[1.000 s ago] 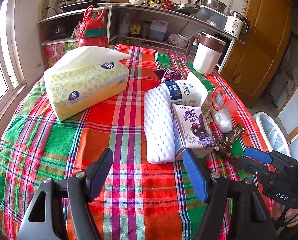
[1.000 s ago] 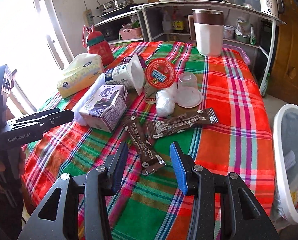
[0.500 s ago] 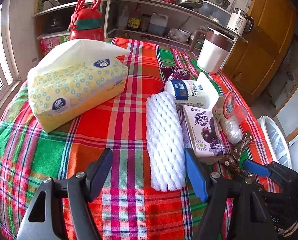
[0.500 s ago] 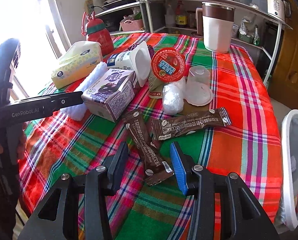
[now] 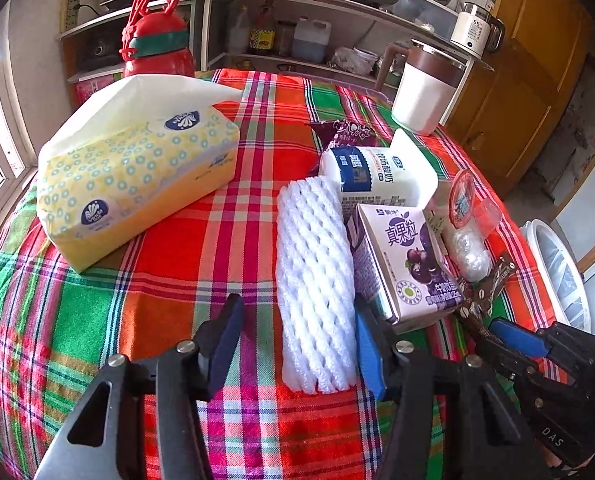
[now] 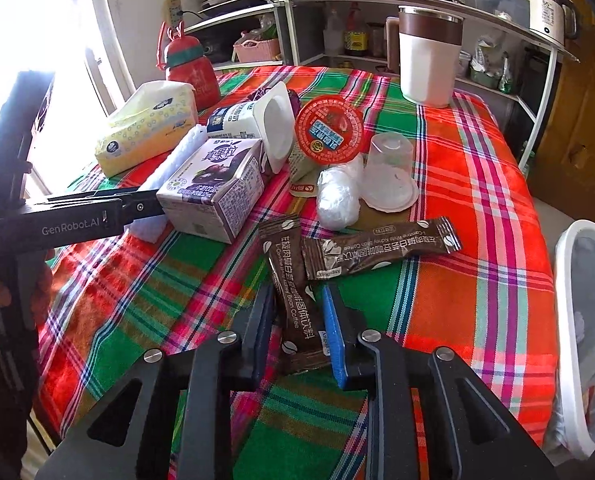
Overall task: Collect trash
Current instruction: 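Grasp the second white foam net with the left gripper while the right gripper grasps a brown snack wrapper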
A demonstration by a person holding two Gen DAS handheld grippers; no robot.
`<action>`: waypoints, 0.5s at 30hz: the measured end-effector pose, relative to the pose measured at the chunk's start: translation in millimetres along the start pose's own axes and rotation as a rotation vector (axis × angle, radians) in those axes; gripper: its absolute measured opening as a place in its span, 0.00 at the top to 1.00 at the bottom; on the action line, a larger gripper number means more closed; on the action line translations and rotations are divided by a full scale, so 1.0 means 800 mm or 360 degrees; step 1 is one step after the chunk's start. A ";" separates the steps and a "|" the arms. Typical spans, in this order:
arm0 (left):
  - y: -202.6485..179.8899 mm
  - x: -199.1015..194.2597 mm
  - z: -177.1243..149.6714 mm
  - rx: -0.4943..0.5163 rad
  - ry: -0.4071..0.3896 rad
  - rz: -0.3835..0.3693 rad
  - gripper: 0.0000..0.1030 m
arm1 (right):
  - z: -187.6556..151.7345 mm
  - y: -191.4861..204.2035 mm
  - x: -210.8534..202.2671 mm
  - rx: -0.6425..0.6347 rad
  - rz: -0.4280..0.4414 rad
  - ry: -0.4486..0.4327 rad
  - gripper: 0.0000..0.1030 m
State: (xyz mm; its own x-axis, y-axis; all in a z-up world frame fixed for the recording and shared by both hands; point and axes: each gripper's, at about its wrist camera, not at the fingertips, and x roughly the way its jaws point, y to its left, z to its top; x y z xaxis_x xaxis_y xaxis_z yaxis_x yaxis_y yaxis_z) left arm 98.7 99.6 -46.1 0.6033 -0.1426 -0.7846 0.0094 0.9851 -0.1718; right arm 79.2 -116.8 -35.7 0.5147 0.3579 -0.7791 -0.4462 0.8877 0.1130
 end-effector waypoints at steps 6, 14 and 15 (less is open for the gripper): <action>-0.002 0.000 0.000 0.0000 0.0014 -0.0005 0.58 | -0.004 -0.001 -0.004 0.0011 -0.0001 -0.0009 0.80; -0.004 -0.007 -0.004 -0.0001 -0.0010 0.0002 0.71 | -0.006 -0.008 -0.016 0.0057 0.0025 -0.0049 0.81; -0.005 -0.009 -0.004 -0.0003 -0.0017 0.0007 0.71 | -0.006 -0.008 -0.018 0.0061 0.0025 -0.0056 0.81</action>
State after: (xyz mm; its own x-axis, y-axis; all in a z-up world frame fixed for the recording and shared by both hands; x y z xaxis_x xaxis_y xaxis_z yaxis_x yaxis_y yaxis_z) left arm 91.5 96.2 -41.9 0.6116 -0.1375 -0.7791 0.0055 0.9855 -0.1697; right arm 71.5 -129.3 -28.1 0.5338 0.3814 -0.7548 -0.4267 0.8921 0.1490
